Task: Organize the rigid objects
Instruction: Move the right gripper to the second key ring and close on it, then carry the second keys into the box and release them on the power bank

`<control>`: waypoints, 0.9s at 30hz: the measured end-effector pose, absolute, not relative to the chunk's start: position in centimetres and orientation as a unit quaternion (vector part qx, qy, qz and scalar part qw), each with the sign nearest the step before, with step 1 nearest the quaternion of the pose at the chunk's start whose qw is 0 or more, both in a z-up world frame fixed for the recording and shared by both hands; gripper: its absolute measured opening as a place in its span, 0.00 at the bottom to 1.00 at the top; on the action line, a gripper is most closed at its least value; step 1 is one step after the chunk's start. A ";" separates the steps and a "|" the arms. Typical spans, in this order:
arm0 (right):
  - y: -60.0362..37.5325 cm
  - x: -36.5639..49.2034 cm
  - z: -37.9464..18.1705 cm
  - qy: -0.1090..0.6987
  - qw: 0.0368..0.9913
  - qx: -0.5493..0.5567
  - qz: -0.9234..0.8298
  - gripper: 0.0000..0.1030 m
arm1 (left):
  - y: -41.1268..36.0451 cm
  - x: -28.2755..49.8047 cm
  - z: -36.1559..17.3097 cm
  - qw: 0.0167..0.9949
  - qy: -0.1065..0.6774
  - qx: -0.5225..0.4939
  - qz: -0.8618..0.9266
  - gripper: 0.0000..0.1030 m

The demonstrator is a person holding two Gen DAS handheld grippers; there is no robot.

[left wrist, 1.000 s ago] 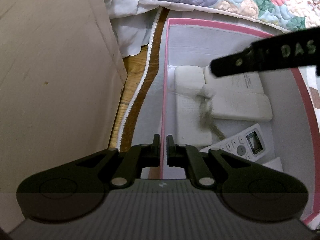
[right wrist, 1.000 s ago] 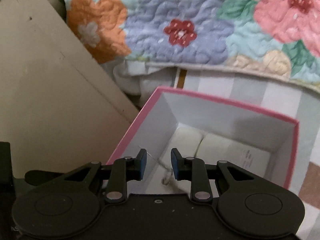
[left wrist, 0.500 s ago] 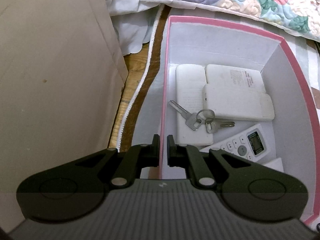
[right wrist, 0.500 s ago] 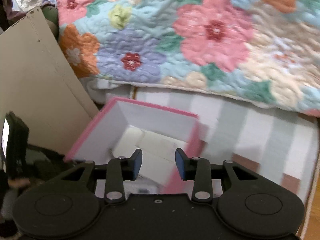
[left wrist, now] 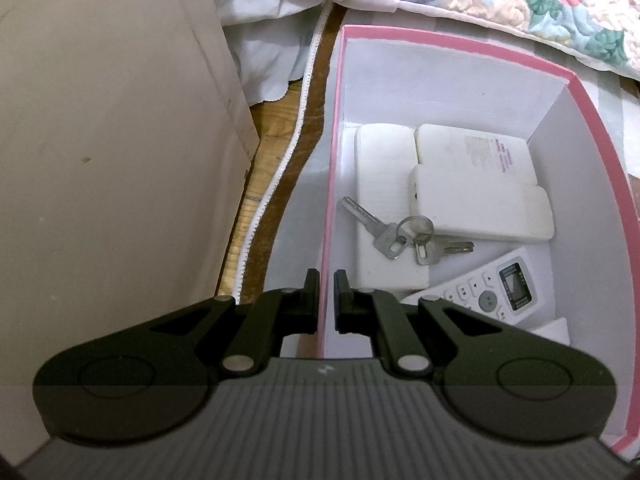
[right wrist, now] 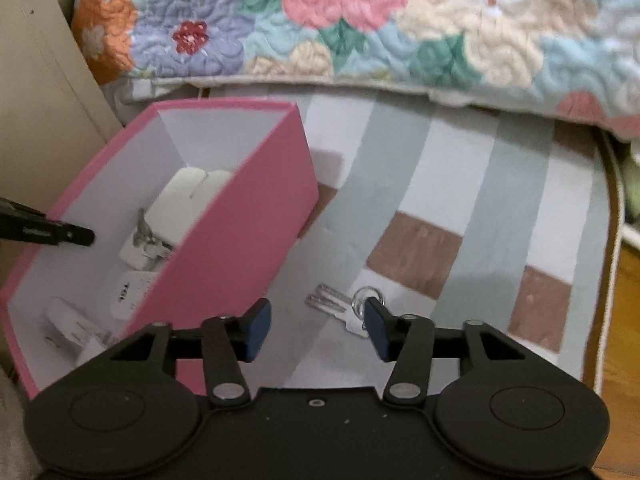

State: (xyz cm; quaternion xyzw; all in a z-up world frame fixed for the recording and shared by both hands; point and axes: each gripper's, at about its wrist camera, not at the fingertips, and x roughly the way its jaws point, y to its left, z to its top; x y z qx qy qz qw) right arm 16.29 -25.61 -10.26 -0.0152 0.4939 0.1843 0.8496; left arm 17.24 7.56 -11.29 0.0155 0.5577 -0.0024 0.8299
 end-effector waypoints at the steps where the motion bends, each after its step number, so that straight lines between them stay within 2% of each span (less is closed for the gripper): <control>1: -25.8 16.3 -11.0 0.492 0.852 -0.010 0.182 0.62 | 7.6 17.3 -11.3 0.830 0.558 0.015 -0.002 0.06; 6: -25.6 16.7 -13.6 0.489 0.856 -0.012 0.170 0.62 | 7.4 17.3 -11.4 0.830 0.558 0.019 -0.001 0.06; 8: -25.4 17.1 -14.1 0.487 0.858 -0.019 0.163 0.69 | 7.4 17.3 -11.4 0.830 0.558 0.019 -0.002 0.06; 13: -24.8 18.2 -15.6 0.483 0.863 -0.043 0.140 0.75 | 7.4 17.3 -11.5 0.830 0.557 0.017 -0.001 0.06; 15: -24.1 18.0 -15.6 0.483 0.862 -0.067 0.137 0.67 | 7.4 17.3 -11.5 0.830 0.557 0.018 -0.001 0.06; 16: -23.8 17.8 -15.4 0.482 0.861 -0.075 0.143 0.47 | 7.4 17.3 -11.5 0.830 0.557 0.018 -0.001 0.06; 17: -23.7 17.7 -15.0 0.485 0.858 -0.074 0.153 0.32 | 7.4 17.2 -11.5 0.830 0.558 0.017 -0.001 0.06; 18: -23.6 17.8 -14.6 0.490 0.855 -0.071 0.152 0.28 | 7.4 17.2 -11.5 0.830 0.558 0.017 -0.001 0.06; 19: -23.6 17.7 -14.2 0.491 0.855 -0.072 0.148 0.18 | 7.4 17.3 -11.5 0.830 0.558 0.017 -0.001 0.06; 20: -23.5 17.6 -13.7 0.487 0.858 -0.075 0.147 0.14 | 7.4 17.2 -11.5 0.830 0.558 0.017 -0.001 0.06; 27: -22.9 16.4 -11.7 0.480 0.863 -0.071 0.139 0.06 | 7.4 17.3 -11.5 0.829 0.559 0.016 -0.001 0.06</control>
